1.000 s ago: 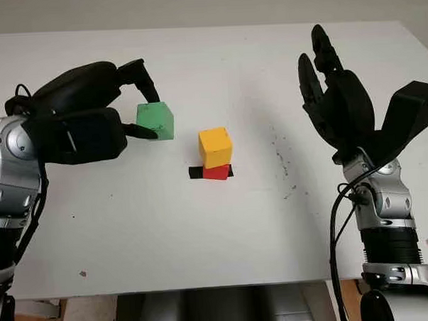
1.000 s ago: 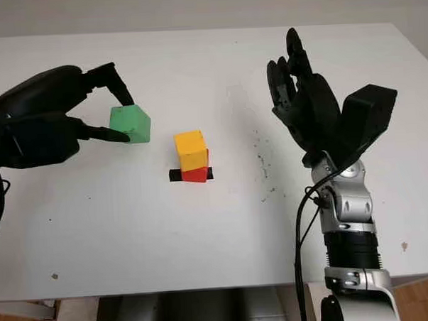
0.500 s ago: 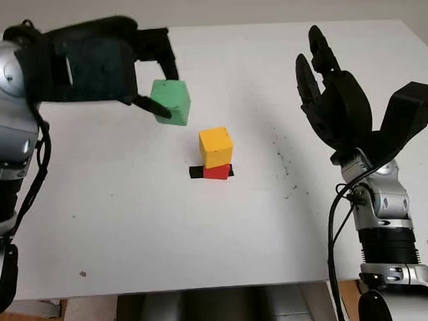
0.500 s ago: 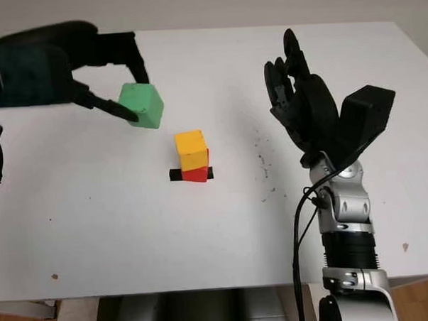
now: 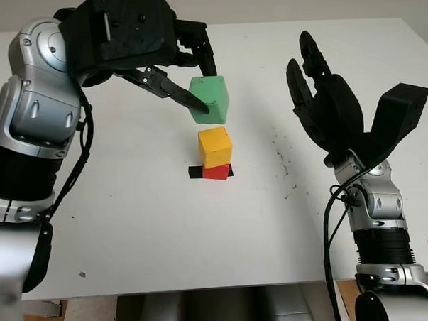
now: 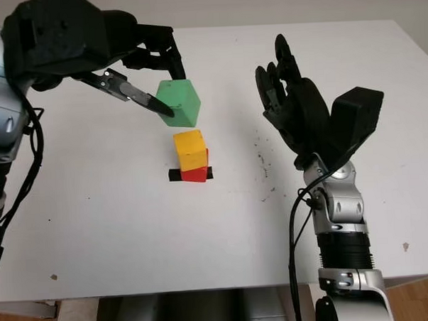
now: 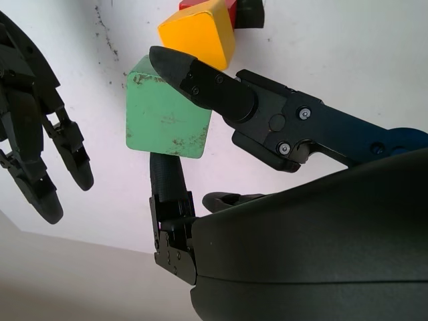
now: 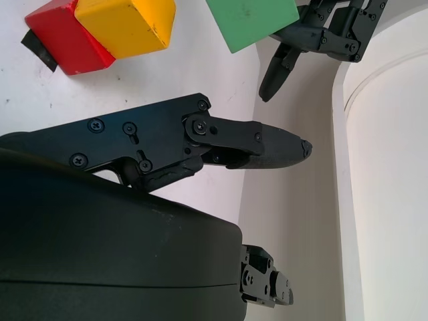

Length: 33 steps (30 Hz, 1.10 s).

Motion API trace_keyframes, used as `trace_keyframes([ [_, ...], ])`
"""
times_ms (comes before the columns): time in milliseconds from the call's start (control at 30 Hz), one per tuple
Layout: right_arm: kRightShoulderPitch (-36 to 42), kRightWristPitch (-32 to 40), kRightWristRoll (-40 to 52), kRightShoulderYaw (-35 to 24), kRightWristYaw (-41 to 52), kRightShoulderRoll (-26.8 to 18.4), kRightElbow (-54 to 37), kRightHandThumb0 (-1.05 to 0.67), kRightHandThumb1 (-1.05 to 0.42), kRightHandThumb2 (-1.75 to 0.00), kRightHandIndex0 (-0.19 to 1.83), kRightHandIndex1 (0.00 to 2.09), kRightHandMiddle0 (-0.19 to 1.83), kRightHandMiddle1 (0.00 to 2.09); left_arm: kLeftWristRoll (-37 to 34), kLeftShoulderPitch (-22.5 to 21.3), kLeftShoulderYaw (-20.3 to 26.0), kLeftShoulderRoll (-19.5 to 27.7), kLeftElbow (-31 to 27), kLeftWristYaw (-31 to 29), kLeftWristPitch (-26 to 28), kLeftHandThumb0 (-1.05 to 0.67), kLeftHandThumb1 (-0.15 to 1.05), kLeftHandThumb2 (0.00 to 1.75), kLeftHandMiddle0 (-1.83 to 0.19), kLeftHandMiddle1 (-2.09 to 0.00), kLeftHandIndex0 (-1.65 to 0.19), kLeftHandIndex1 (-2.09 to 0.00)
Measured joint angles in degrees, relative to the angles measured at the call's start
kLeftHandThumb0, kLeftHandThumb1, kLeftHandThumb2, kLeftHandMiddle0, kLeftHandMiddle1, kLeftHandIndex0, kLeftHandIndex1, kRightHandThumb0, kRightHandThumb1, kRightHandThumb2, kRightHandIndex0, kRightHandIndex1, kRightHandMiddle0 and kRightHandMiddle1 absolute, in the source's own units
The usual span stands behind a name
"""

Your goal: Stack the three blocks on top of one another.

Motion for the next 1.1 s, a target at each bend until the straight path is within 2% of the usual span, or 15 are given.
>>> trace_keyframes([
  [67,0.0,0.01,0.03,-0.1,-0.17,0.0,0.0,-0.59,-1.05,-0.43,-0.19,0.0,-0.19,0.0,0.21,0.03,-0.56,-0.18,0.0,0.48,-1.04,-0.47,0.98,0.05,-0.39,-0.1,-0.34,-1.74],
  [333,0.0,0.01,0.06,-0.2,0.28,0.0,0.39,-0.58,-1.05,-0.44,-0.19,0.0,-0.19,0.0,0.98,0.62,-2.27,-0.41,0.76,1.69,-5.38,-0.42,0.98,0.05,-0.37,-0.08,-0.38,-1.76],
  [533,0.07,0.02,-0.01,-0.17,0.43,-0.01,0.39,-0.56,-1.05,-0.46,-0.19,0.0,-0.19,0.0,1.68,0.96,-3.27,-0.44,0.94,1.18,-5.83,-0.43,0.98,0.05,-0.39,-0.1,-0.36,-1.72],
  [733,0.12,0.01,-0.03,-0.17,0.29,0.01,0.39,-0.58,-1.05,-0.42,-0.19,0.0,-0.19,0.0,2.68,0.95,-3.94,-0.42,0.86,-0.61,-4.67,-0.41,0.98,0.05,-0.4,-0.1,-0.36,-1.67],
  [1100,0.17,-0.03,-0.21,-0.06,-0.11,0.06,0.4,-0.58,-1.05,-0.44,-0.19,0.0,-0.19,0.0,5.93,0.45,-5.14,-0.13,-0.7,-4.13,1.08,-0.4,0.95,0.05,-0.38,-0.07,-0.41,-1.57],
])
